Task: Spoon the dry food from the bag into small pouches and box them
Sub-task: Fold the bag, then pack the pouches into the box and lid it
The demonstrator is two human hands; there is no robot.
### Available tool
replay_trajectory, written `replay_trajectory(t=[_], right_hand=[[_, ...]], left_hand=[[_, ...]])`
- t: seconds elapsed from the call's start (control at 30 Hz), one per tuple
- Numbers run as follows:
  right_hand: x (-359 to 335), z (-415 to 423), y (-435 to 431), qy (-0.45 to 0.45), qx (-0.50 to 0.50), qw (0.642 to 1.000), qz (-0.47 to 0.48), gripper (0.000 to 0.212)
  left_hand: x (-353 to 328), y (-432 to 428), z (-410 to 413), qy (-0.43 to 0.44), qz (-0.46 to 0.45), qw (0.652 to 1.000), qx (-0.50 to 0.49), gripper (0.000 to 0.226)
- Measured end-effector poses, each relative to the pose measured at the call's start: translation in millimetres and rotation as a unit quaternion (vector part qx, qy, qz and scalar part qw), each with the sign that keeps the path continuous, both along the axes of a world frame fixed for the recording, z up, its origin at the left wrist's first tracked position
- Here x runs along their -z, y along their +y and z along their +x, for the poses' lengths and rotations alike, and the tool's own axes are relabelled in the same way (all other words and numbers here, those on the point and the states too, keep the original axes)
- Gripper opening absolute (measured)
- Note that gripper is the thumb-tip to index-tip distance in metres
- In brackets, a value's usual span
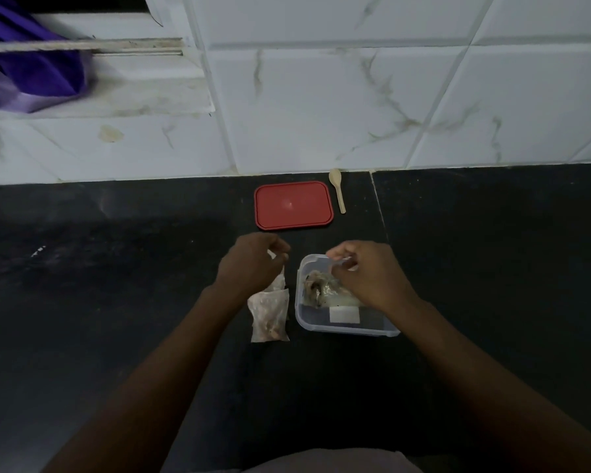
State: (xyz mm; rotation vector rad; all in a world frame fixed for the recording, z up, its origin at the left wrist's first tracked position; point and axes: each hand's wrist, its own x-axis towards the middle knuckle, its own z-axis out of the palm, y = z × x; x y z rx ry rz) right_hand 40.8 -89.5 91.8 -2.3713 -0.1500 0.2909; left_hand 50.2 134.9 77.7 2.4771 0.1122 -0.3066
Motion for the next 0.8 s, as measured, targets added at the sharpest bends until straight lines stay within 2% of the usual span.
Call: replay_trajectory(t=[0.13,0.27,0.4,0.5,0.67,0.8], right_hand=[[-12,1,38,-0.051,-0.073,0.996,-0.011,0.024],[-9,0,73,-0.108,-0.186,0.962,-0.172,0.029],[5,-5,94,-0.086,-0.261,0.918,-0.285,0.035],[13,-5,100,-0.057,-0.28,0.895,-0.344,0.03],[21,-4,99,-0.042,-0.266,0.896,-0.352,0.021],[16,-7,95,-0.054,-0.268,0.909,-0.314,0.011]], left_hand=[[-6,34,-6,0.055,0.04,0.998,0.016,0.023],[-3,49,-16,0.111,0.081,0.99,0.028,0.024],[5,48,-25,0.125,0.121,0.983,0.059,0.024],[11,47,-29,0.123,0.14,0.98,0.073,0.028],[17,44,-32,0.123,0.158,0.975,0.093,0.024],[17,47,-30,0.13,0.138,0.977,0.102,0.007]])
